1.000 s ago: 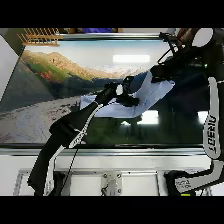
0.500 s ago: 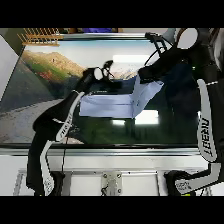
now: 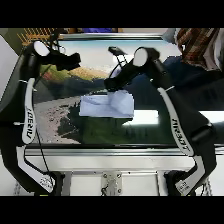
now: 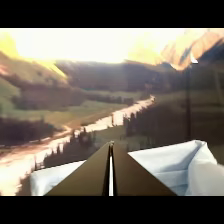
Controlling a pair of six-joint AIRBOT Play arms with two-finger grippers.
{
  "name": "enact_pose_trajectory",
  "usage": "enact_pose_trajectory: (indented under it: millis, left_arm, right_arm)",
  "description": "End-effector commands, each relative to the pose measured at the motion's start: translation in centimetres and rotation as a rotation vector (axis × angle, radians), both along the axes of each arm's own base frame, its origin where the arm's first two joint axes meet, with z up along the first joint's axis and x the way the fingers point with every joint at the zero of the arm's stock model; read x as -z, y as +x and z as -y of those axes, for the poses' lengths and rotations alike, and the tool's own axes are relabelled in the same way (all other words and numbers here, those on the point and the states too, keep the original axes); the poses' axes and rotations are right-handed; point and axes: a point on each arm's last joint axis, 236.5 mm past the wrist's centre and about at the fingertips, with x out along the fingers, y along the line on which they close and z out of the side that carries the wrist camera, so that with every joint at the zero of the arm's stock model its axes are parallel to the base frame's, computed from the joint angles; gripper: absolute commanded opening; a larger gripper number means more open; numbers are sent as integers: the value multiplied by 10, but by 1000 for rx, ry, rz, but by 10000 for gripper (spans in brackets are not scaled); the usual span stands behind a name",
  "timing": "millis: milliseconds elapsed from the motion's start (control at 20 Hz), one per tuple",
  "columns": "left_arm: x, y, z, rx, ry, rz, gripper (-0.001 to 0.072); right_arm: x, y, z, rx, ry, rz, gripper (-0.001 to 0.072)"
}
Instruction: Fold the clothes and pants, and hang the long-sleeved shirts on hangers.
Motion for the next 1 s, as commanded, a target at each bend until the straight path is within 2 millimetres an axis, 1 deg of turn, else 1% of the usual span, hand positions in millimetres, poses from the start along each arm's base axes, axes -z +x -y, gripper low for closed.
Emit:
enact_pose_trajectory:
  millis: [0, 50, 100, 150, 200, 250, 300, 350, 400, 450, 500, 550, 600, 650, 700, 750, 800, 850, 900, 950]
  left_arm:
    - [-44, -11, -46, -56, 12, 56, 8]
    - [-52, -13, -51, -66, 13, 71, 8]
    - [-61, -16, -55, -73, 14, 85, 8]
    - [-68, -18, -58, -78, 14, 98, 8]
    - [-75, -19, -59, -80, 15, 112, 8]
    - [-81, -21, -60, -72, 25, 132, 8]
    - [-88, -23, -62, -66, 34, 151, 8]
    - [-94, -25, -61, -62, 36, 161, 8]
    - [-97, -28, -61, -61, 36, 165, 8]
    - [-99, -31, -60, -55, 37, 160, 8]
    - [-97, -35, -59, -47, 40, 144, 8]
    - [-93, -40, -55, -31, 43, 123, 8]
    - [-88, -43, -50, -7, 53, 112, 8]
    - [-80, -47, -46, 9, 58, 100, 8]
    - [-72, -51, -37, 23, 58, 88, 8]
    - [-63, -57, -28, 33, 53, 77, 8]
    - [-55, -63, -19, 48, 54, 74, 8]
    - [-47, -69, -8, 67, 57, 75, 8]
    - [-40, -76, 3, 88, 60, 78, 8]
    - [-34, -82, 13, 103, 58, 77, 8]
  right_arm:
    - [38, 2, -86, 17, 177, -37, 61]
    - [49, 6, -109, 45, 237, -38, 357]
    - [53, 9, -130, 65, 306, -37, 700]
    - [48, 7, -151, 70, 401, -52, 716]
    - [35, 6, -163, 75, 493, -76, 716]
    - [19, 9, -166, 87, 567, -94, 707]
    - [4, 14, -163, 81, 608, -80, 706]
    - [-10, 18, -152, 71, 617, -53, 624]
    - [-21, 22, -136, 51, 610, -15, 533]
    - [-28, 24, -117, 34, 587, 14, 532]
    - [-28, 26, -92, 35, 546, 26, 532]
    - [-23, 29, -64, 51, 488, 46, 532]
    - [-13, 32, -29, 90, 417, 62, 530]
    - [0, 33, 9, 144, 342, 72, 529]
    - [19, 31, 55, 223, 256, 60, 529]
    - [40, 24, 98, 299, 177, 32, 529]
    - [64, 13, 140, 361, 103, -1, 531]
    - [84, 1, 172, 413, 64, -41, 549]
    - [104, -9, 198, 478, 55, -100, 702]
    - [120, -15, 214, 529, 61, -153, 720]
